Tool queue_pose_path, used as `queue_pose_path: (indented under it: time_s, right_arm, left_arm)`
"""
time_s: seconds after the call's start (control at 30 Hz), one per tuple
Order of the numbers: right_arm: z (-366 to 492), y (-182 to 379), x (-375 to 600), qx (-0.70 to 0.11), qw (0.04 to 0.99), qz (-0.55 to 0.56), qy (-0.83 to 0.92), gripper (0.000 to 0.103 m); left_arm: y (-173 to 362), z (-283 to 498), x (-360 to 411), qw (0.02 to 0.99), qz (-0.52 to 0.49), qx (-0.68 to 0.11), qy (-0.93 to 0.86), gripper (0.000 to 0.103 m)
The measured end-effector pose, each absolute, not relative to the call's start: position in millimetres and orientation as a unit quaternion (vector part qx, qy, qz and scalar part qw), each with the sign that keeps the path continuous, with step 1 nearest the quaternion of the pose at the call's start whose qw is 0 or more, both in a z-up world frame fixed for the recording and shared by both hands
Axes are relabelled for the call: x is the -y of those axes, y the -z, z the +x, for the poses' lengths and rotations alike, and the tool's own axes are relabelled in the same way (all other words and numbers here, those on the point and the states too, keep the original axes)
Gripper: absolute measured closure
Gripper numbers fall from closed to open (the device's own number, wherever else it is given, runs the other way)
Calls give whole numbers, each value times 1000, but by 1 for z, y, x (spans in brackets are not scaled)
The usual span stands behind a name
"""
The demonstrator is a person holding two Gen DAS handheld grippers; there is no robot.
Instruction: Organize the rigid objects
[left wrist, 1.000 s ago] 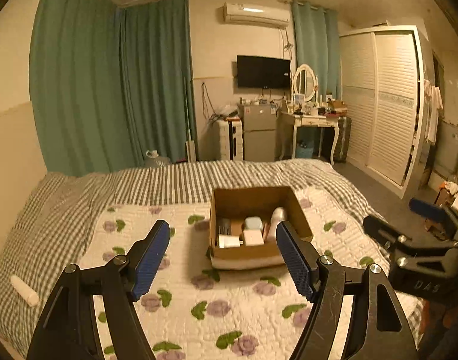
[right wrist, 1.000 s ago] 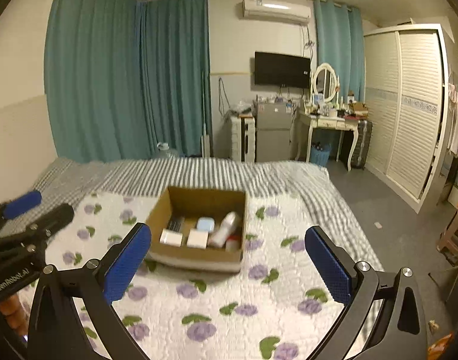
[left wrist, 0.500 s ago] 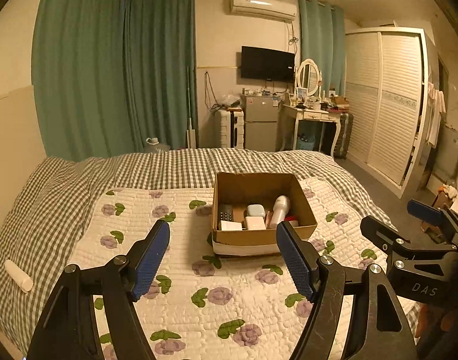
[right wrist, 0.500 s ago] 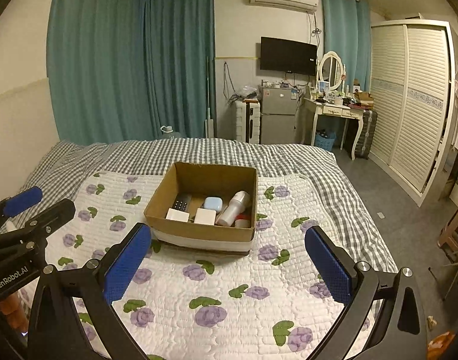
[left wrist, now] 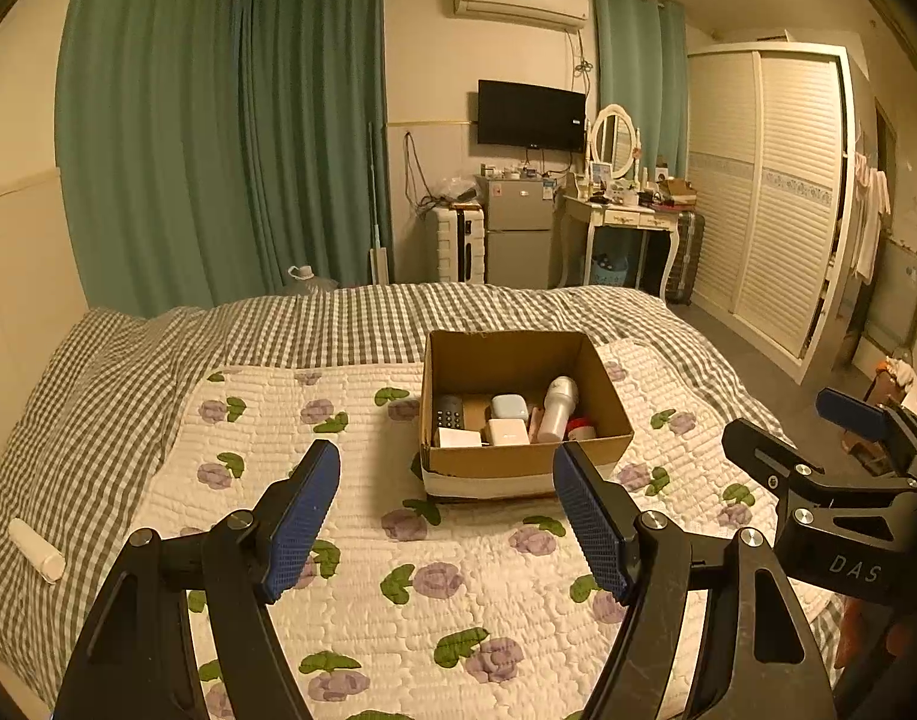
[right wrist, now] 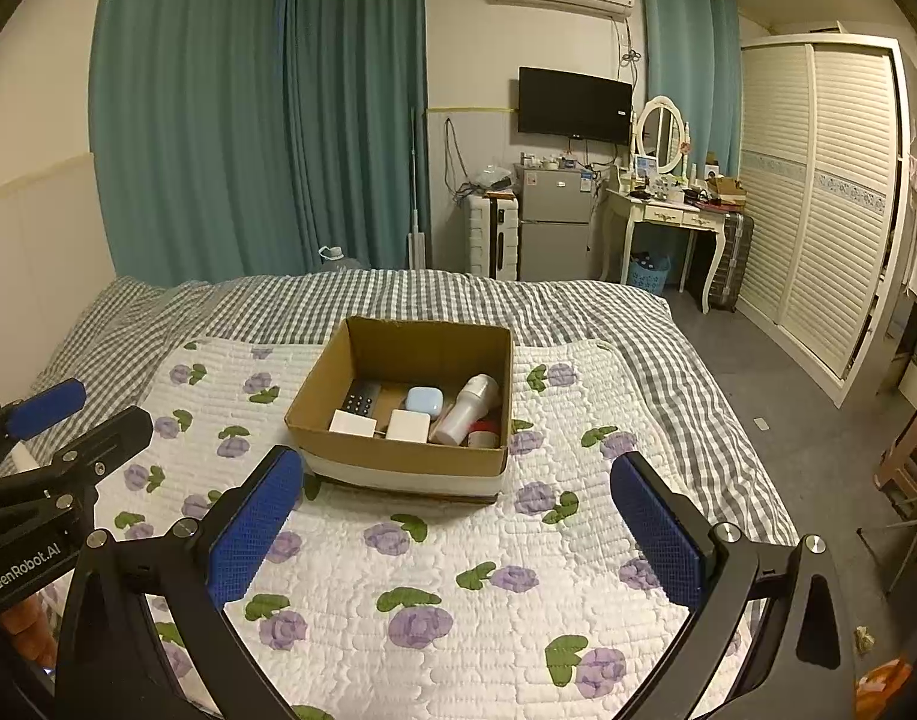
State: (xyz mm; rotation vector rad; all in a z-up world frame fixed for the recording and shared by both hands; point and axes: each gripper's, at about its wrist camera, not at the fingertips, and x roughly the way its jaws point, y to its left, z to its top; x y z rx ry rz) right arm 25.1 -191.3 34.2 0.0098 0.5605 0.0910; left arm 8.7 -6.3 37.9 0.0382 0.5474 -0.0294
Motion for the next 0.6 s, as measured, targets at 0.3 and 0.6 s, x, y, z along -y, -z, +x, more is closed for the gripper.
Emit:
queue_pose_path:
  time_s: [0.3, 0.6]
  right_arm:
    - [24, -33, 193, -282, 958, 6, -45, 0]
    - [24, -33, 191, -285, 957, 6, -44, 0]
  left_arm:
    - [-37, 9, 4, 963, 11, -270, 12, 27]
    - [-37, 8, 4, 963, 10, -269, 15, 27]
